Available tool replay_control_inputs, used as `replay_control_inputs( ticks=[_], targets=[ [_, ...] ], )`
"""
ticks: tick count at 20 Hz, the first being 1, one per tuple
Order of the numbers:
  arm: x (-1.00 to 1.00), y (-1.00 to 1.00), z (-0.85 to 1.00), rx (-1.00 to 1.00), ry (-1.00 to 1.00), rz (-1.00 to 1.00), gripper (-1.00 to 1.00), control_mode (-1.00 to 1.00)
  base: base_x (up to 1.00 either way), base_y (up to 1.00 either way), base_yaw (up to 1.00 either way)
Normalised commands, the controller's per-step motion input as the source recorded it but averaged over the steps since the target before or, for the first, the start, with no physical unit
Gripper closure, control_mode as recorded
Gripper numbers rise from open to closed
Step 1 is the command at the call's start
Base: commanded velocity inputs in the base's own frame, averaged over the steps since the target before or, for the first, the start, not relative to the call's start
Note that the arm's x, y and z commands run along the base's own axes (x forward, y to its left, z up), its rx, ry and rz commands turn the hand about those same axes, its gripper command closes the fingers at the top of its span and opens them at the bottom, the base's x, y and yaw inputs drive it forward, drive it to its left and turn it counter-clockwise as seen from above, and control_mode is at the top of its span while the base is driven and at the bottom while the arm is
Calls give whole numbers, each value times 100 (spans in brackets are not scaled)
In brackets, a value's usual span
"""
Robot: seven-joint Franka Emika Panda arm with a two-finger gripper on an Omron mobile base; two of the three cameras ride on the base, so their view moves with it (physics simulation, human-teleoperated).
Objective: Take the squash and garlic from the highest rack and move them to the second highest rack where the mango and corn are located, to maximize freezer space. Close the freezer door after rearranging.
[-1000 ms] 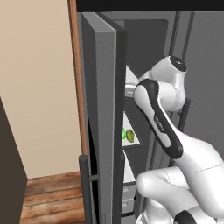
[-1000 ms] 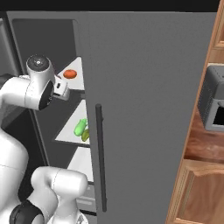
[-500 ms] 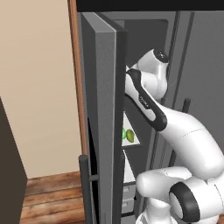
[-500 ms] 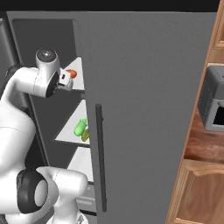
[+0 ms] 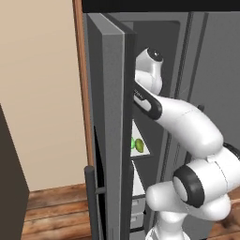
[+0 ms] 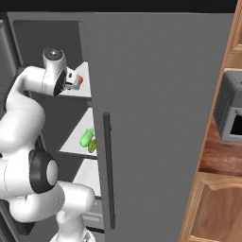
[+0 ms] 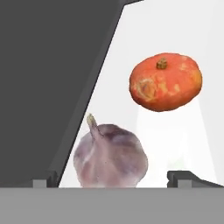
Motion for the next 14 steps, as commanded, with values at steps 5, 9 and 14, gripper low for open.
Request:
replay_control_inputs(
  ticks=[5,9,14],
  targets=[
    [53,2,-12,-4,0,1,-100,-100,0,0,0],
    [17,10,-38,-3,0,0,-100,-100,0,0,0],
    [0,28,-47,-1,0,0,100,-100,0,0,0]
  ],
)
